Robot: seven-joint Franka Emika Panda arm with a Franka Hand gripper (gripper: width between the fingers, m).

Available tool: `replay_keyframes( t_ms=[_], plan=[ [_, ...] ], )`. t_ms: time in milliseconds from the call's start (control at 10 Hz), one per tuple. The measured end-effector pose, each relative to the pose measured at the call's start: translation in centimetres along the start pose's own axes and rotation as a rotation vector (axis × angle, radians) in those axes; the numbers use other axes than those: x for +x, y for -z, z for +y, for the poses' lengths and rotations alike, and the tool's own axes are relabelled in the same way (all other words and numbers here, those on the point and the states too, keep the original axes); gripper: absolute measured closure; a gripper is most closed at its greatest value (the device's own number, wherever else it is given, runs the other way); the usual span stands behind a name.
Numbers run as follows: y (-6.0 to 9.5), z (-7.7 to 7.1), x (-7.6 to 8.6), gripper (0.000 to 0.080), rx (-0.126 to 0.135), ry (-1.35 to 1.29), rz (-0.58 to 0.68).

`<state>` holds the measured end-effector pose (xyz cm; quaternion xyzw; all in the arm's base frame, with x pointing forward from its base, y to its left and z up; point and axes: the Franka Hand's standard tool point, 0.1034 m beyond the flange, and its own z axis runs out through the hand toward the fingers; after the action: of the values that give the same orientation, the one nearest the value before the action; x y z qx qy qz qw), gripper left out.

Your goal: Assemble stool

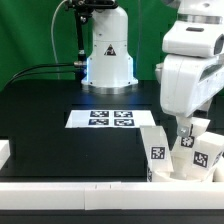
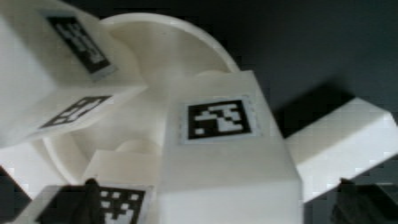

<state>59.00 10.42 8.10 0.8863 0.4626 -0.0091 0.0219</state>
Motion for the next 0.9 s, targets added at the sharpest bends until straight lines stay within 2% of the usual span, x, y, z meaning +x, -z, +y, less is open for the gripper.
replay_keyframes(
  t_ms=[200, 300, 500, 600, 700, 900],
  plan=[
    [-0.03, 0.14, -0.16, 0.0416, -0.003, -0.012, -0.004],
    [-0.03, 0.17, -0.20, 0.0466, -0.003, -0.021, -0.004],
    [-0.03, 0.22, -0.21, 0.0466, -0.004, -0.226, -0.002],
    [-0.03, 0.43, -0.14, 0.0466, -0.017, -0.401, 0.018],
    [-0.07, 0.32, -0.05, 0.0466, -0.016, -0.604, 0.020],
    [-0.03, 0.56, -0.07, 0.0466, 0.012, -0.917, 0.021]
  ],
)
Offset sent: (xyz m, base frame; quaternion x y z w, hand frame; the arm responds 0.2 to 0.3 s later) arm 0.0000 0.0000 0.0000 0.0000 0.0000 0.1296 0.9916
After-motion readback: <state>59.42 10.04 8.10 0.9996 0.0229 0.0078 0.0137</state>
